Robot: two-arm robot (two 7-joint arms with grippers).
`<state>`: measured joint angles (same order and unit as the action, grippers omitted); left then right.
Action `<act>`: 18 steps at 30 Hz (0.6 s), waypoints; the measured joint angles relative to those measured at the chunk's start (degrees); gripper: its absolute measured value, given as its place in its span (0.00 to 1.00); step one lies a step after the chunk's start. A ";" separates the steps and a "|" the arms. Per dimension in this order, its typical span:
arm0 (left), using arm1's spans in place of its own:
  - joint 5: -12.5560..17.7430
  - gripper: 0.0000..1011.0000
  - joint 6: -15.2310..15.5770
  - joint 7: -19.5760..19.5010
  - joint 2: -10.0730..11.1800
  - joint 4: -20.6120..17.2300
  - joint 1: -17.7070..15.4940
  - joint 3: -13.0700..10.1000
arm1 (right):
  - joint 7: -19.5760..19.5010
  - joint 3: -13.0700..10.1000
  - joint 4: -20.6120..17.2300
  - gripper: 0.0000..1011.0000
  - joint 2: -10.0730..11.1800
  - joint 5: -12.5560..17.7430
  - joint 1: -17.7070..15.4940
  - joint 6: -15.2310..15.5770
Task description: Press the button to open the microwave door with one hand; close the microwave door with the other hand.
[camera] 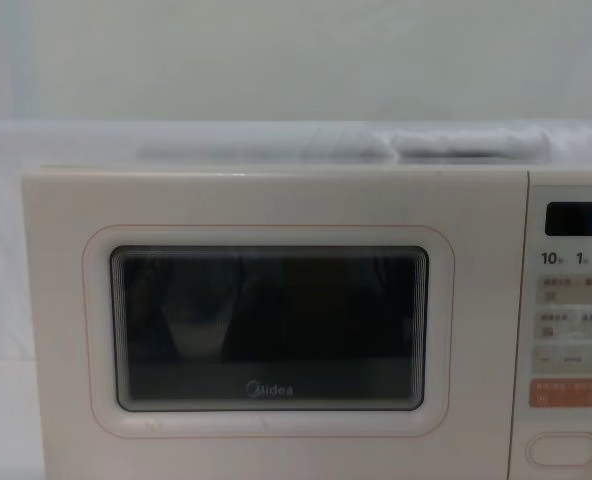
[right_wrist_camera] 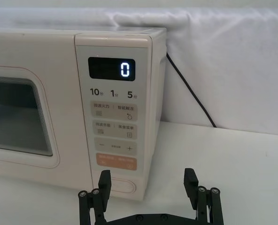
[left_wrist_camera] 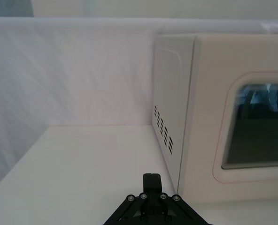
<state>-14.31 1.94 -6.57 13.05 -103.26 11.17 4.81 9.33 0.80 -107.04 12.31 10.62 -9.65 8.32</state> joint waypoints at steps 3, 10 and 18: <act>0.85 0.00 -0.01 -0.16 -0.08 0.33 0.07 -0.21 | 0.00 0.00 0.00 0.99 0.00 0.00 0.00 0.00; 1.27 0.00 -0.61 -1.05 -0.75 1.33 0.08 -0.43 | 0.00 0.00 0.00 0.99 0.00 0.00 0.00 0.00; 0.53 0.00 -1.38 -2.03 -1.35 1.54 0.01 -0.72 | 0.00 0.00 0.00 0.99 0.00 0.00 0.00 0.00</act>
<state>-13.79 0.55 -8.60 11.70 -101.72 11.18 4.09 9.33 0.80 -107.03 12.31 10.62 -9.65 8.32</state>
